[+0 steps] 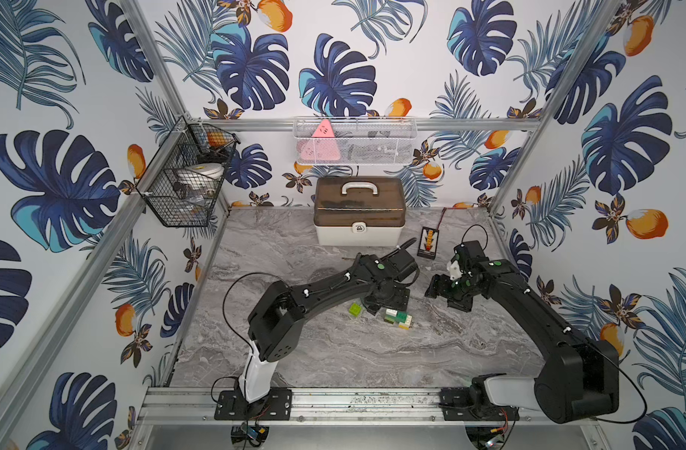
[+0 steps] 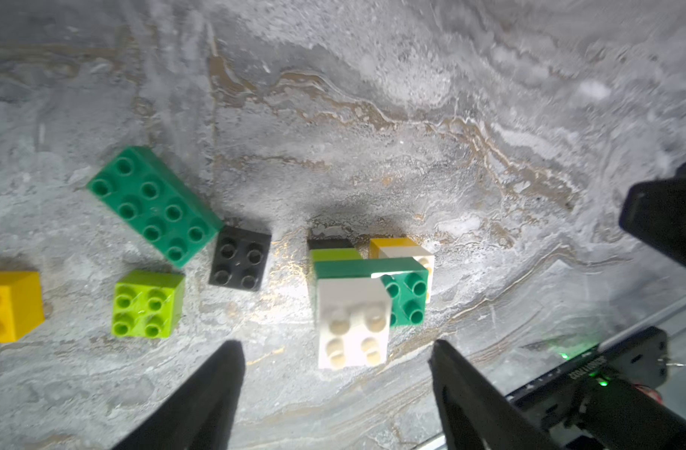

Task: Assemble a giraffe with lego
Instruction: Assemble the lego brick with the lego brick, then adjust the lego brick at the center of the board.

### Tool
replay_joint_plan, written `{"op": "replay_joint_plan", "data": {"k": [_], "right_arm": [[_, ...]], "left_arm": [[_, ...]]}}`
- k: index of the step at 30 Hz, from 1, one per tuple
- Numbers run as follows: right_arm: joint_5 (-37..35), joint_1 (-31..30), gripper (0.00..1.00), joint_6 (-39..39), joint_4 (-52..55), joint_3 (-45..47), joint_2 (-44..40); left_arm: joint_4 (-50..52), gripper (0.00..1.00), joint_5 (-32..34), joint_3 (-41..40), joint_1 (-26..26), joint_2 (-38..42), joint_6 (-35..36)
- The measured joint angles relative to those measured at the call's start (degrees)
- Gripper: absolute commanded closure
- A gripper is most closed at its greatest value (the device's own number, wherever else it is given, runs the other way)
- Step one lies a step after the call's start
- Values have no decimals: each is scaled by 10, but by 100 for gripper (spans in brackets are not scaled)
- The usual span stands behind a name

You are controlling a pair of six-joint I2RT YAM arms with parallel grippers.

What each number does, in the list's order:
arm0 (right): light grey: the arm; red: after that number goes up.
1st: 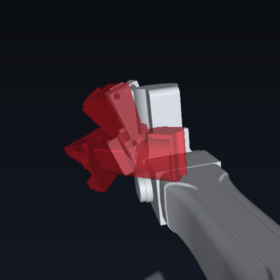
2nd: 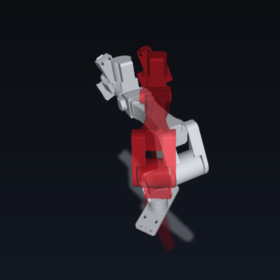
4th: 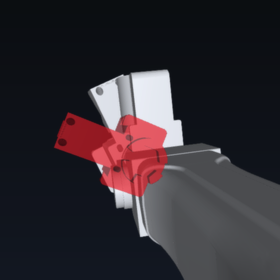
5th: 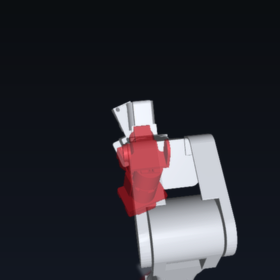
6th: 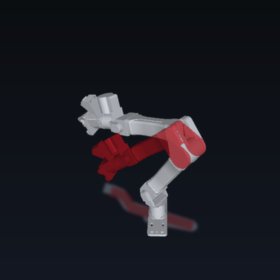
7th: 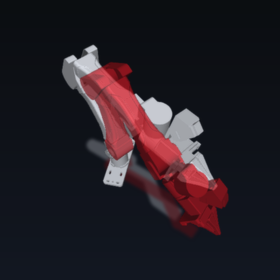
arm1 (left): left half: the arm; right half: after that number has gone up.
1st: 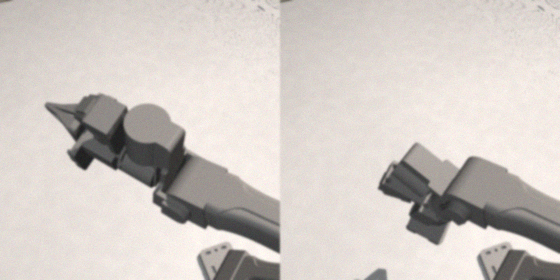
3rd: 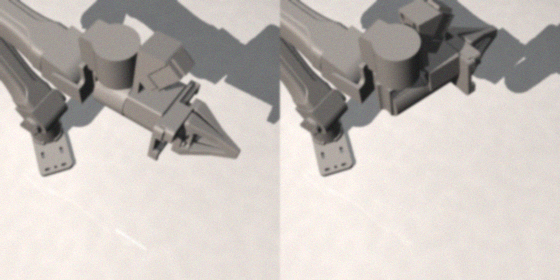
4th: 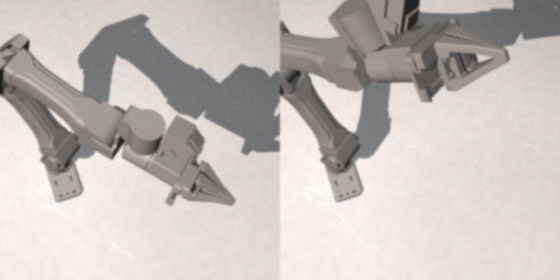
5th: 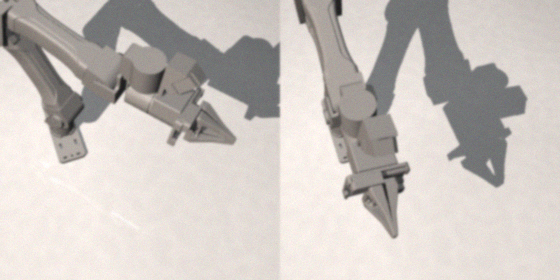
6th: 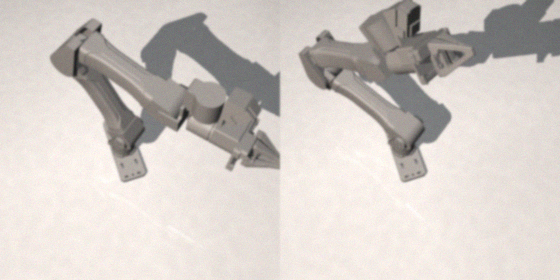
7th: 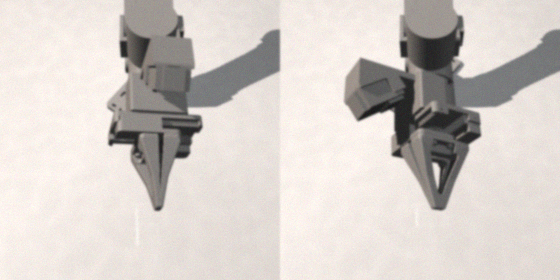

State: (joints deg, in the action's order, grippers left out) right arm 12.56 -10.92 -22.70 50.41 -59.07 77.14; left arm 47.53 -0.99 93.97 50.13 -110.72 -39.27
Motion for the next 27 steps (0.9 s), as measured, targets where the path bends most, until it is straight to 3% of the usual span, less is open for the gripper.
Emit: {"op": "replay_joint_plan", "data": {"k": [6,9,16,27], "right_arm": [[5,-118,19,10,-2,-60,65],[12,-161,20,10,-11,-82,96],[-1,-188,24,11,-12,-100,129],[-35,-200,28,11,21,-101,138]], "left_arm": [[-36,18,-8,-138,-97,89,-18],[-40,20,-10,-169,-117,111,-19],[-52,21,-24,-216,-124,117,-20],[-59,21,-24,-218,-124,120,-22]]}}
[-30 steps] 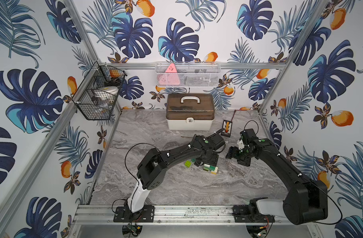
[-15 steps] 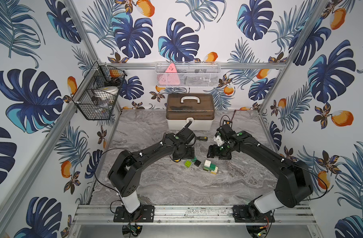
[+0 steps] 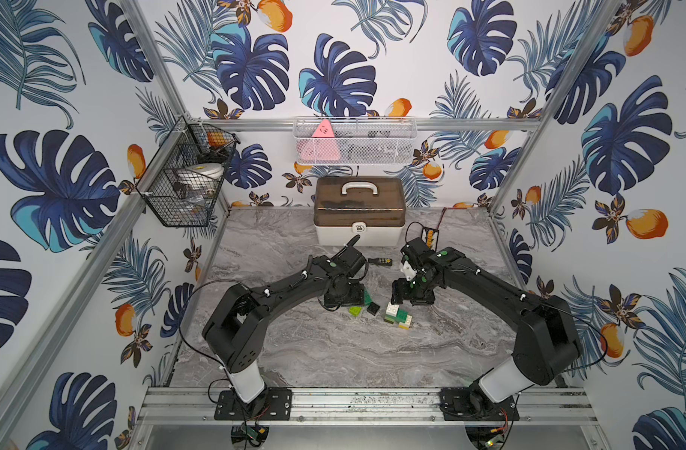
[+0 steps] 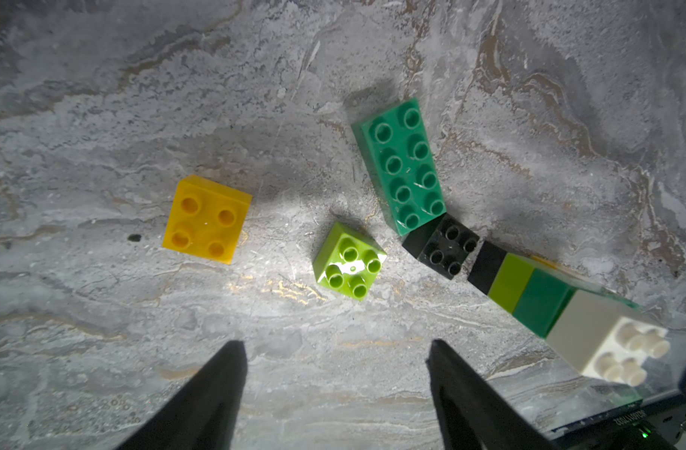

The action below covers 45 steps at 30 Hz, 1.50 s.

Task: Assemble a giraffe with lego
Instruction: Adjust the lego brick at the center of the board.

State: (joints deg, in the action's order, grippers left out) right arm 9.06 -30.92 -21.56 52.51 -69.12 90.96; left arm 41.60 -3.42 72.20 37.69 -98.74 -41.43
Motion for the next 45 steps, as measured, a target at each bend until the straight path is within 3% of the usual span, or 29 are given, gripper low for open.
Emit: {"op": "replay_joint_plan", "data": {"k": [39,45], "right_arm": [[-7,-7,30,1,0,30,13],[-9,-41,30,12,6,16,22]], "left_arm": [[-5,22,-1,10,0,-13,0],[1,22,9,14,-3,-10,0]]}}
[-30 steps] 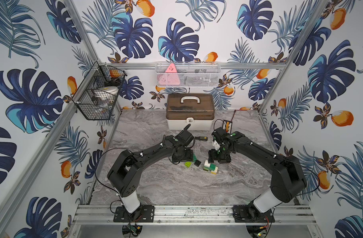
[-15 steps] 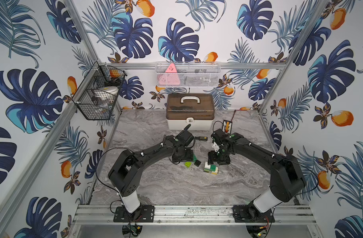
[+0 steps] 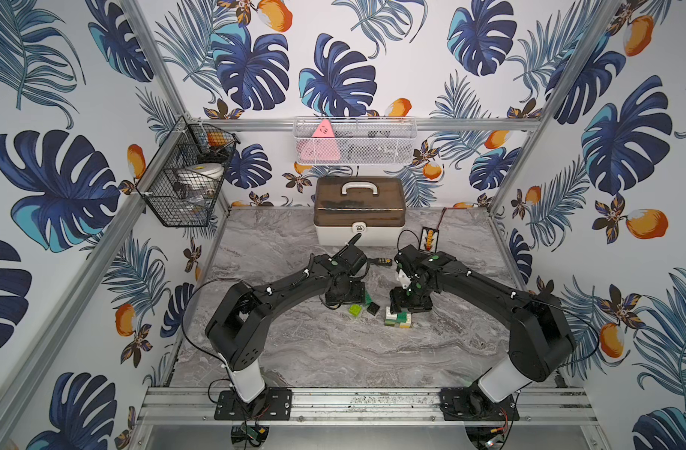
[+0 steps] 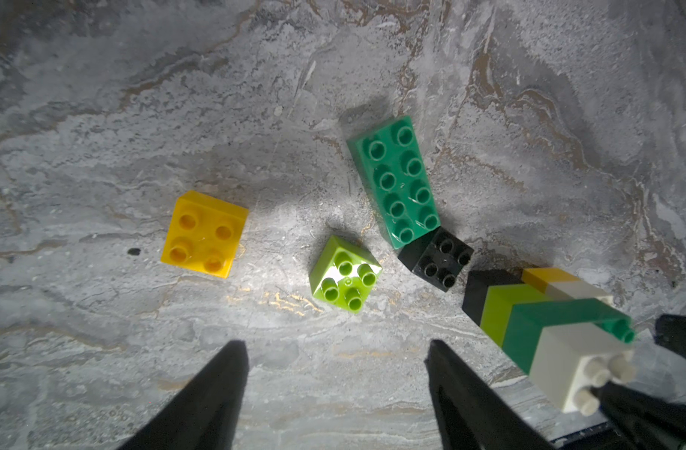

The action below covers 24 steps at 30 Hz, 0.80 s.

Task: Assemble a giraffe with lego
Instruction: Adjust the lego brick at the center of the board, then pick up the lego brick from the center of the board.

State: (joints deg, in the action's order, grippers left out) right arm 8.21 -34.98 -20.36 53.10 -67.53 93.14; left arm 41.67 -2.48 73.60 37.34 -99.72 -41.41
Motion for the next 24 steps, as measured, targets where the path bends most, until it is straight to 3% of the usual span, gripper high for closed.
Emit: {"op": "replay_joint_plan", "data": {"k": [13,19,24], "right_arm": [[35,-36,30,0,-13,7,0],[60,-49,28,0,-33,8,0],[61,-48,22,-1,-38,3,-12]], "left_arm": [[17,22,26,-11,-61,9,26],[24,12,57,0,-74,-26,67],[21,12,70,17,-74,-70,99]]}}
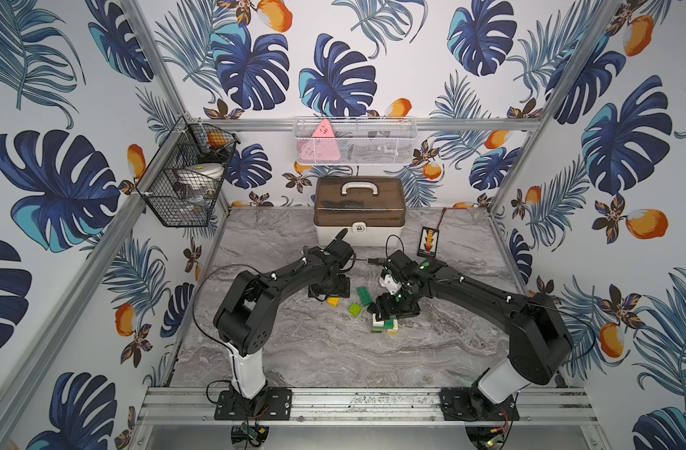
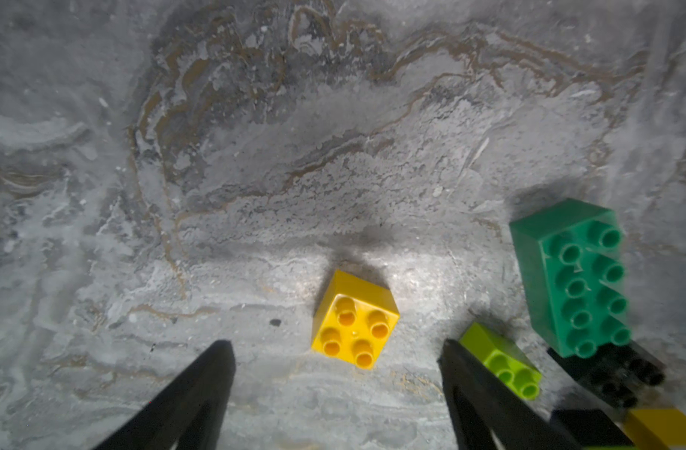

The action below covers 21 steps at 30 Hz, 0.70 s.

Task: Assemble a giraffe with lego
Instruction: Pick up the lego brick from the center of the board.

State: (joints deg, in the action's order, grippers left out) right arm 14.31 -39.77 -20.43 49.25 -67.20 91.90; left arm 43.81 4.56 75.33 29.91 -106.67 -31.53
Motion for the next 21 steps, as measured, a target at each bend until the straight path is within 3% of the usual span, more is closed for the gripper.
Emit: {"op": "replay_joint_plan", "data": {"k": [11,21], "right_arm": [[-33,31,21,-16,11,-99,-6],[-36,106,20,-29,22,-53,-37]], "left_arm": [[-4,47,3,13,5,-58,21],[4,79,6,3,16,-45,28]]}}
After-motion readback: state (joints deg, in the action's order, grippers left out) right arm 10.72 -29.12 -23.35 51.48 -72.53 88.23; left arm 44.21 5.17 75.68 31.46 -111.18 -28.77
